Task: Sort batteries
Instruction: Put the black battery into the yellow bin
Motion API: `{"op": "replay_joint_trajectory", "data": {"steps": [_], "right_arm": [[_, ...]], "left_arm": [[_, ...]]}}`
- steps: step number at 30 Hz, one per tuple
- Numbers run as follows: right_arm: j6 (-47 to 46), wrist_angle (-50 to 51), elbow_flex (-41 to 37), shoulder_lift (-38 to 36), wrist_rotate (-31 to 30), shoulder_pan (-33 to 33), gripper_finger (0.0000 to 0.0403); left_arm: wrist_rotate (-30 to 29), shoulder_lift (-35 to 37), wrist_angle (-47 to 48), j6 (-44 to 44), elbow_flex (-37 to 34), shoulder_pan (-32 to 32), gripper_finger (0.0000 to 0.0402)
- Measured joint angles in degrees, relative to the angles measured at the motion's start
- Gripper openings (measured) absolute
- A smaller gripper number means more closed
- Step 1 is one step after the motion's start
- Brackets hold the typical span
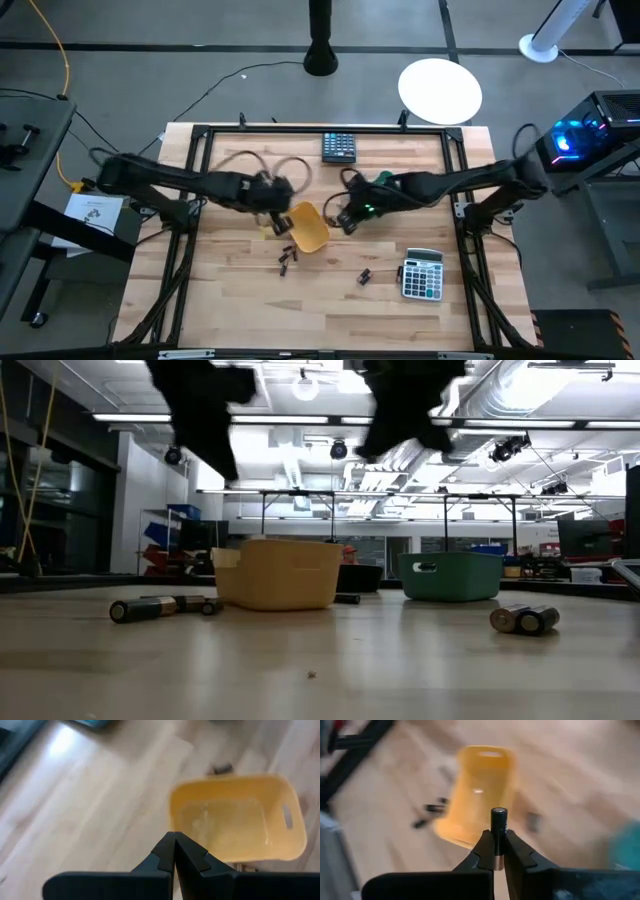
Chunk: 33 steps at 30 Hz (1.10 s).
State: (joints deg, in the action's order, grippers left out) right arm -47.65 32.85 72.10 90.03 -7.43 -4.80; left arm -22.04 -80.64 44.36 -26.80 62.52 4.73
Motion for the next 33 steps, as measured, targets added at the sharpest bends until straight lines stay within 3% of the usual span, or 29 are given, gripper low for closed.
{"op": "replay_joint_trajectory", "data": {"steps": [4,8,14,17,21,25,29,33], "right_arm": [[2.5,-12.9,0.0,6.9,6.2,0.3,0.0001],[2.6,-21.6,0.0,12.0,6.7,0.3,0.0016],[1.5,-22.6,0.0,14.6,5.5,0.8,0.0103],[2.8,-22.8,0.0,14.4,5.7,1.3,0.0153],[6.3,-22.2,0.0,12.0,10.0,2.2,0.0198],[8.7,-16.0,0.0,7.9,9.4,2.3,0.0207],[10.7,-6.0,0.0,3.4,4.3,2.1,0.0207],[11.7,3.3,0.0,0.4,-0.3,2.1,0.0208]], "left_arm": [[-4.1,10.7,0.3,-6.0,-5.0,-0.2,0.0],[-4.1,18.5,0.6,-11.3,-9.4,-0.2,0.0],[-0.6,23.2,0.6,-18.4,-14.1,2.0,0.0],[0.3,22.5,-0.5,-21.2,-16.7,5.3,0.0],[3.3,19.8,-10.5,-23.5,-21.8,10.6,0.0],[10.3,13.9,-23.8,-18.7,-25.3,15.7,0.0],[11.1,6.6,-29.7,-15.1,-25.2,17.8,0.0007],[13.4,0.2,-33.4,-13.1,-23.6,17.9,0.0043]]}}
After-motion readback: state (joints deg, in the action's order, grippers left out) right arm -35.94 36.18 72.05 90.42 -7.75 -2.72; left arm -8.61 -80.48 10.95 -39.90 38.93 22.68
